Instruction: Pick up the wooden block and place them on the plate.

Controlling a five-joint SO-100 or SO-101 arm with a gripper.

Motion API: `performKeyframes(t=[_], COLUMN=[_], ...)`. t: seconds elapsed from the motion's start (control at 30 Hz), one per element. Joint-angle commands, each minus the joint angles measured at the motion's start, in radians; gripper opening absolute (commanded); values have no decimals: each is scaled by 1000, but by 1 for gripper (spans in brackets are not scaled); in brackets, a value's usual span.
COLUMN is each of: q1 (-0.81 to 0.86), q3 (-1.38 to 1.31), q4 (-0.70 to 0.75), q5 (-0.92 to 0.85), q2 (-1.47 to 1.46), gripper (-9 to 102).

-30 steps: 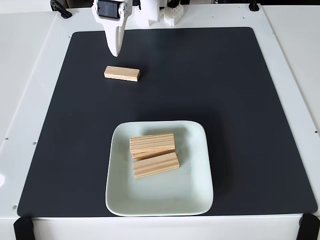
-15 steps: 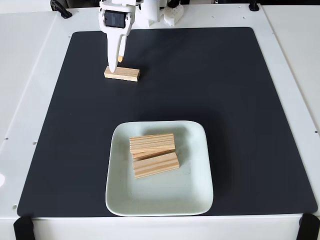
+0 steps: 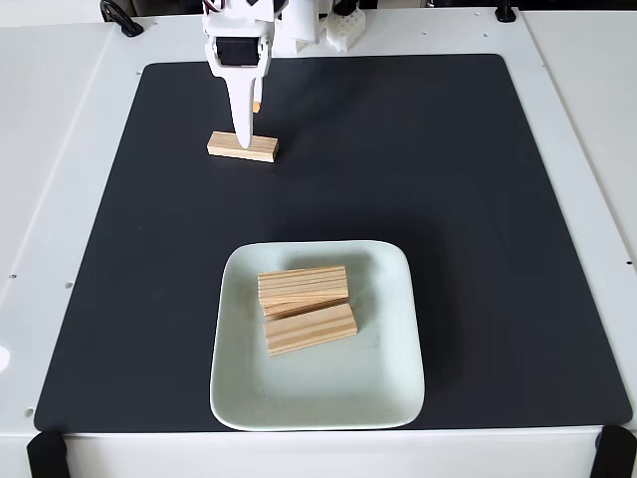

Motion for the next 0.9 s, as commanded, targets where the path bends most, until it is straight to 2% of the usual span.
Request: performKeyframes(t=[0.0,0.87], q1=[3,2], q3=[-55,-155], q4=[8,-2], q5=[5,5], q2=[-17,-209], gripper=[34,34])
